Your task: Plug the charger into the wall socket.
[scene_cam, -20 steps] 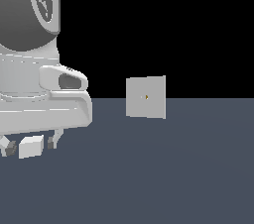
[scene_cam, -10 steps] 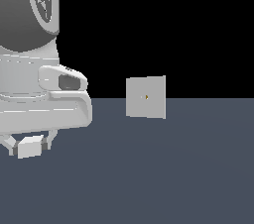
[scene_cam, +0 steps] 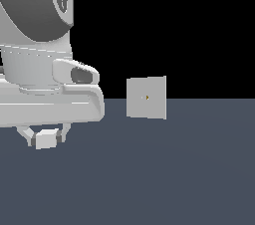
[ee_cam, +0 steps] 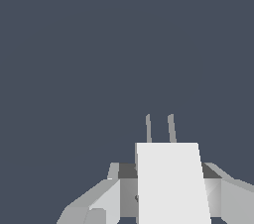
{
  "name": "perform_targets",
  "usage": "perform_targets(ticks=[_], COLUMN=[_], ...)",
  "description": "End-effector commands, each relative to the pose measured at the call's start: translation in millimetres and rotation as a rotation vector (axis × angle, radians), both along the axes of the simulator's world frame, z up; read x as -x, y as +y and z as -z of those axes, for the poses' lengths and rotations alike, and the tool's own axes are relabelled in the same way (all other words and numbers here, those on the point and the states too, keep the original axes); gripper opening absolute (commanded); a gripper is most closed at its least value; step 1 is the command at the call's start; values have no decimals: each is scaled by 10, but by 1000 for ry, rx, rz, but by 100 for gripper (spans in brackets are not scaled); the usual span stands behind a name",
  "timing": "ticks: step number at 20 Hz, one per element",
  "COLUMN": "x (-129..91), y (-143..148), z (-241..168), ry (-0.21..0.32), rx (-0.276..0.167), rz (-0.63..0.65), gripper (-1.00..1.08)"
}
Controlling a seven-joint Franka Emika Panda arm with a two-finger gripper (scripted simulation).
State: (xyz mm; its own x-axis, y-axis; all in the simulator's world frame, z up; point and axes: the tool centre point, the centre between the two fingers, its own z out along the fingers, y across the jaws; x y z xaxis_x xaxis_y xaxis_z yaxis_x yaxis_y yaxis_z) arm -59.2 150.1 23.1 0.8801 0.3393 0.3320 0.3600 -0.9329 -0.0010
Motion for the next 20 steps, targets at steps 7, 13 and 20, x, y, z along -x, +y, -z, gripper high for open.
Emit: perform_targets(ticks=[7, 13, 20], x=[-194, -226, -164], y=[-564, -1059, -1450], z=[-285, -512, -682], ry=[-3, -3, -2], rx=[-5, -7, -5], rz=[268, 489, 661], gripper=[-100, -100, -100])
